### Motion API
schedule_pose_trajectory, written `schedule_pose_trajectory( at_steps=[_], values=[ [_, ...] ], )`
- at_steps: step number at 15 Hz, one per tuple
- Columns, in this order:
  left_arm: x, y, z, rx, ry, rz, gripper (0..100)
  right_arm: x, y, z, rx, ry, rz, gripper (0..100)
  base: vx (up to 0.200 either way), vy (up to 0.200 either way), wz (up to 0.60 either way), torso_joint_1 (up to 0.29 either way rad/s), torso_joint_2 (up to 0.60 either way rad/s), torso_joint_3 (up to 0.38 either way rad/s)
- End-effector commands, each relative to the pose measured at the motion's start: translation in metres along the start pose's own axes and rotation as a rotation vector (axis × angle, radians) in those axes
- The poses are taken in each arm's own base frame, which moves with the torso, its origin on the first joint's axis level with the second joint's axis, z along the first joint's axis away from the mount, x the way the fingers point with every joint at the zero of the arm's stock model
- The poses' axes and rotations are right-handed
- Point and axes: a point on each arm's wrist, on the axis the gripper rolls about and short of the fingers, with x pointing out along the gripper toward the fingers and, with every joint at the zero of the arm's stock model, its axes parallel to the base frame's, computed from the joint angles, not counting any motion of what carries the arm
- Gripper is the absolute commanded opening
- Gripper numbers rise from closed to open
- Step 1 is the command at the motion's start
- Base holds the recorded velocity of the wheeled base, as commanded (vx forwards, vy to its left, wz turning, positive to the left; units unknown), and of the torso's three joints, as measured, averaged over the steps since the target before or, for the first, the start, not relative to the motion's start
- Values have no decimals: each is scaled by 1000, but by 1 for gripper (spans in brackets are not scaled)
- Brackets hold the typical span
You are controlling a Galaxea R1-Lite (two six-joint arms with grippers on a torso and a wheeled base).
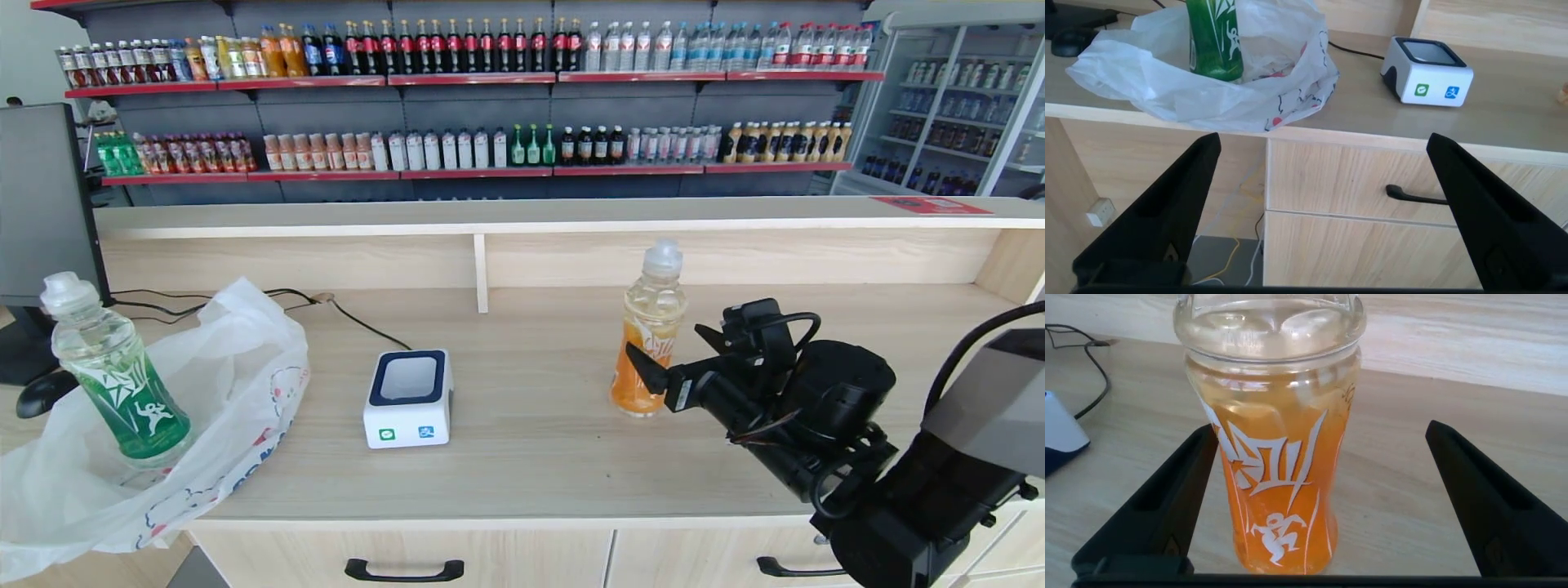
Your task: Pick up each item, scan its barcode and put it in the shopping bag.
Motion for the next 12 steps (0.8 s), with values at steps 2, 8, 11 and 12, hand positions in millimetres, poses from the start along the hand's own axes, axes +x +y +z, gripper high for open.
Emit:
schedule_pose_trajectory(
  at_steps=[2, 8, 11, 12],
  values=[
    [0, 0, 0, 0, -1, 1, 100, 4, 6, -6, 1, 10, 12, 100, 0, 0, 0, 0, 0, 0],
    [0, 0, 0, 0, -1, 1, 100, 20, 11, -3, 12, -34, -37, 100, 0, 0, 0, 0, 0, 0],
    [0, 0, 0, 0, -1, 1, 100, 28, 16, -6, 15, -43, -86, 100, 0, 0, 0, 0, 0, 0],
    [0, 0, 0, 0, -1, 1, 100, 31, 20, -4, 20, -58, -88, 100, 0, 0, 0, 0, 0, 0]
  ],
)
